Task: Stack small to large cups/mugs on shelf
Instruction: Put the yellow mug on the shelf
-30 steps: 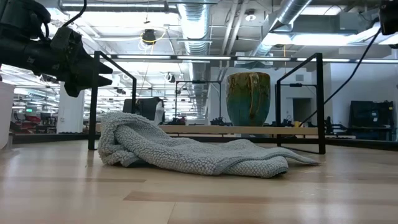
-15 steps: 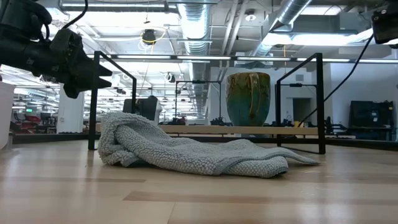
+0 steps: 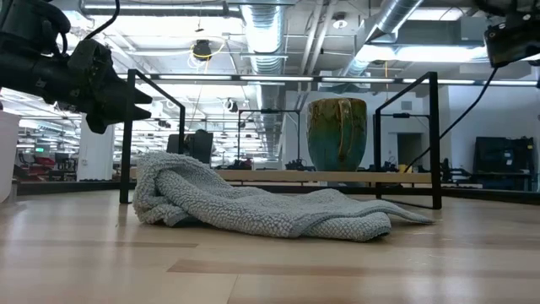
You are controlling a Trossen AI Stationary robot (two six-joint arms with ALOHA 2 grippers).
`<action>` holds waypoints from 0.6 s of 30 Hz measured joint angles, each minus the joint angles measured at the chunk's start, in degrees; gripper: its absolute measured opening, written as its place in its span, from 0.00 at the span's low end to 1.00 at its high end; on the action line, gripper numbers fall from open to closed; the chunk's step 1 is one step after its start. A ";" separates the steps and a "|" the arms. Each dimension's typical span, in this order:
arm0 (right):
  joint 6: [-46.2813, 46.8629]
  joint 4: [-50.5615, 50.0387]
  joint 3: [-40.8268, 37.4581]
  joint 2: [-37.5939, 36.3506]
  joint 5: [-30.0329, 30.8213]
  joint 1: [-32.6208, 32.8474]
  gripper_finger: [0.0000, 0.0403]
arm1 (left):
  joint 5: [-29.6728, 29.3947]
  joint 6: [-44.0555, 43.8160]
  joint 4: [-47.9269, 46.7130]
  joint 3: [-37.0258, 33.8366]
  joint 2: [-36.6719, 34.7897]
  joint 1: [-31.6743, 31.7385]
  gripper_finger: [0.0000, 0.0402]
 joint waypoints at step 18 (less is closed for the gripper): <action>-3.53 2.04 0.26 -0.28 -0.01 -1.67 0.08 | -0.02 0.00 -0.13 0.00 0.00 0.01 0.53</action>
